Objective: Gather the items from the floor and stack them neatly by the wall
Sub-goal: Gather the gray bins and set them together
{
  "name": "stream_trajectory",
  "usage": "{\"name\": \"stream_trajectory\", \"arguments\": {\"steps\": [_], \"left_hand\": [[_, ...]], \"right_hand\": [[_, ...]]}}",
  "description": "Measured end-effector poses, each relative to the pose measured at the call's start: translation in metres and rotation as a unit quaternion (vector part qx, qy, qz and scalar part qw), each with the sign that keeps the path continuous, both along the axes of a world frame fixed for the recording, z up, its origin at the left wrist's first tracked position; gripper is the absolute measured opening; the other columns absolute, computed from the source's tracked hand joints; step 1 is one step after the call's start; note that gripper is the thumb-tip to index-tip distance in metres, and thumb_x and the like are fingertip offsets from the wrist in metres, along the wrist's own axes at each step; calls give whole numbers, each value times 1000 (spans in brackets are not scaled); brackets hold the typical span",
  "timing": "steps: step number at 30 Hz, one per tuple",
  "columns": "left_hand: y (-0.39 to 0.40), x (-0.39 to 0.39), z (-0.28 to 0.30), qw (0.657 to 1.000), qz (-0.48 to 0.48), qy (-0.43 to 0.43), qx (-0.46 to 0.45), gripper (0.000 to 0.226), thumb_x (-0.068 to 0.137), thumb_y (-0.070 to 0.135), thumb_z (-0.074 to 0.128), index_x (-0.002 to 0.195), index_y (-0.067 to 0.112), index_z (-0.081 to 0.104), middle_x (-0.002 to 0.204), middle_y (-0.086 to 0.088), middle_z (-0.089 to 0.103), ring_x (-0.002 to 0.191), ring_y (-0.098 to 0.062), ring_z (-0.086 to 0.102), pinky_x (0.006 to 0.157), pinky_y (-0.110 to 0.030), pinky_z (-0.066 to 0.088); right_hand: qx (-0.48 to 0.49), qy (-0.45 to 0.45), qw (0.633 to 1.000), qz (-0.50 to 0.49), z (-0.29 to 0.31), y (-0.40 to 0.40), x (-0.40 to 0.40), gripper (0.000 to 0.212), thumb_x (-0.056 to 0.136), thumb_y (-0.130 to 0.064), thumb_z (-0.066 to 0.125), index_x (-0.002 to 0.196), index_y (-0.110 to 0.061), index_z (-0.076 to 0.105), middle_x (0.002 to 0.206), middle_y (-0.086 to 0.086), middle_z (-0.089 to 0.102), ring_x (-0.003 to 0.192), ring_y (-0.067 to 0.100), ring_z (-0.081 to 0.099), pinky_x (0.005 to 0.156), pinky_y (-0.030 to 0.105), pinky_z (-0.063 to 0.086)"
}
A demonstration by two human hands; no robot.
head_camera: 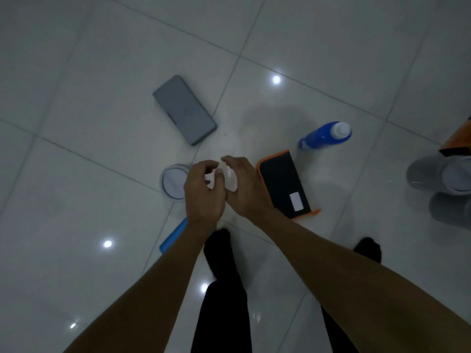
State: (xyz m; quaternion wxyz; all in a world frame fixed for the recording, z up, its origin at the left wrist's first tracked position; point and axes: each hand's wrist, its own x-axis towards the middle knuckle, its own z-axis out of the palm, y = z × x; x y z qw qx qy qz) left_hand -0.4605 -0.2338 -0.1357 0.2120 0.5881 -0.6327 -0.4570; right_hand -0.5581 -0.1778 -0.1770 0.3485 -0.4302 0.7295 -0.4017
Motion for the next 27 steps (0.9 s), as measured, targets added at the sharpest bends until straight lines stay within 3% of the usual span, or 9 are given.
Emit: {"name": "stream_trajectory", "arguments": {"steps": [3, 5, 9, 11, 14, 15, 19, 24, 27], "left_hand": [[-31, 38, -13, 1000, 12, -23, -13, 14, 93, 13, 59, 106, 16, 63, 101, 8, 60, 95, 4, 55, 86, -26, 50], [-47, 65, -25, 999, -3, -46, -20, 12, 90, 8, 61, 102, 13, 62, 96, 7, 59, 90, 8, 53, 84, -19, 47], [-71, 104, -63, 991, -26, -120, 50, 43, 86, 34, 56, 122, 11, 61, 120, -11, 61, 113, -25, 56, 99, -44, 46], [-82, 114, -74, 988, -46, -118, 83, 43, 90, 28, 55, 129, 9, 57, 126, -9, 61, 118, -24, 55, 104, -45, 45], [-90, 118, -77, 988, -48, -77, 123, 28, 98, 5, 48, 124, 10, 55, 115, 13, 58, 102, 4, 55, 97, -10, 42], [-90, 117, -77, 987, -39, -72, 141, 33, 97, -2, 45, 125, 16, 51, 113, 14, 58, 100, 6, 56, 93, -5, 40], [-89, 116, -84, 975, -15, -83, 204, 53, 91, 16, 44, 144, 23, 40, 138, -3, 55, 122, -19, 56, 103, -40, 49], [-85, 109, -69, 975, -25, -123, 181, 51, 99, 9, 46, 148, 16, 36, 141, -8, 49, 120, -17, 51, 99, -32, 45], [-82, 101, -60, 978, -9, -94, 184, 31, 102, 10, 47, 120, 34, 48, 116, 8, 59, 101, 3, 57, 93, -23, 45]], "right_hand": [[58, -32, 997, 48, -15, -40, 37, 74, 82, -44, 60, 145, -11, 42, 133, 12, 50, 123, 26, 51, 101, 42, 49], [108, -37, 989, 94, -32, -62, 58, 84, 78, -43, 68, 150, -13, 35, 136, 14, 45, 125, 28, 48, 100, 49, 48], [214, -9, 957, 196, -62, -96, 84, 110, 71, -35, 88, 158, -25, 22, 153, 15, 29, 138, 36, 35, 105, 57, 44], [237, 66, 933, 263, -74, -110, 92, 124, 62, -32, 93, 159, -27, 15, 157, 14, 23, 140, 37, 30, 103, 56, 45], [263, 119, 901, 323, -89, -120, 103, 132, 57, -24, 94, 159, -28, 10, 155, 11, 22, 133, 35, 34, 97, 52, 48], [270, 136, 895, 328, -92, -121, 106, 131, 58, -23, 93, 158, -30, 10, 154, 10, 23, 130, 34, 35, 95, 52, 49], [244, 200, 905, 287, -99, -120, 113, 104, 69, -33, 87, 151, -28, 23, 139, 8, 35, 113, 33, 47, 83, 51, 56], [185, 168, 934, 255, -82, -127, 101, 61, 79, -36, 77, 129, -16, 50, 122, 13, 49, 100, 33, 52, 80, 44, 54], [169, 92, 964, 182, -76, -129, 89, 28, 84, -18, 72, 107, -8, 60, 105, 15, 54, 90, 33, 58, 73, 43, 54]]}}
